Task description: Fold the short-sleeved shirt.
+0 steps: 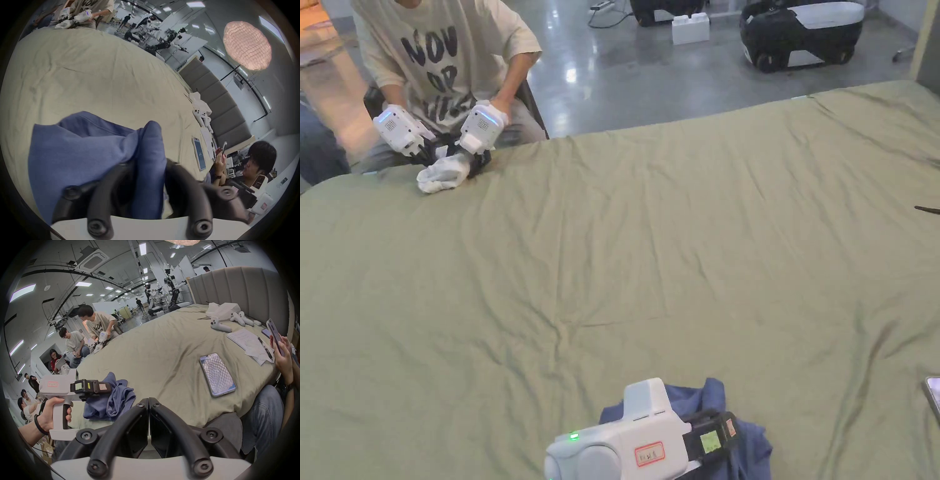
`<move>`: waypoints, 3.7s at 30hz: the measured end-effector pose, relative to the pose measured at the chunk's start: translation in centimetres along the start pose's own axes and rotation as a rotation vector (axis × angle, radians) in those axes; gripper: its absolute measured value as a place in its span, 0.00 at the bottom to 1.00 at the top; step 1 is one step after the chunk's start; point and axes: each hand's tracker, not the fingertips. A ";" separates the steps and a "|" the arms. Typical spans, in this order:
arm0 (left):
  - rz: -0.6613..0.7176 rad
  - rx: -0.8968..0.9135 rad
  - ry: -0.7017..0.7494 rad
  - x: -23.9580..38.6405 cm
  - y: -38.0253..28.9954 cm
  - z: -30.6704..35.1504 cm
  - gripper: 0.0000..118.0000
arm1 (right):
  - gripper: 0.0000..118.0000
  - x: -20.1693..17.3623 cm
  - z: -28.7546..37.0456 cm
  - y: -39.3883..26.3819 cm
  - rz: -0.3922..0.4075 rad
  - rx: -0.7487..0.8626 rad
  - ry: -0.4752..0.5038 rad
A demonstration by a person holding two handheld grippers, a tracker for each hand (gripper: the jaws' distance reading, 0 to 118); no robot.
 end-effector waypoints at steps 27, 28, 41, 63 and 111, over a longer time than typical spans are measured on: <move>-0.039 0.164 -0.102 -1.6 -0.4 8.3 0.89 | 0.00 -7.5 -9.9 3.3 0.154 -0.186 0.219; -0.038 0.167 -0.079 -2.7 -0.2 9.9 0.89 | 0.00 -8.4 -11.8 3.7 0.175 -0.212 0.226; 0.346 0.104 -0.182 -13.0 -1.5 8.4 0.89 | 0.00 -11.3 -20.3 1.6 0.429 -0.448 -0.034; 0.317 0.166 0.252 -30.3 6.6 30.9 0.24 | 0.00 -6.8 -12.9 1.9 0.081 -0.322 0.156; -0.551 0.984 0.526 6.3 -1.4 32.9 0.00 | 0.00 -10.3 2.6 11.3 0.339 0.439 0.043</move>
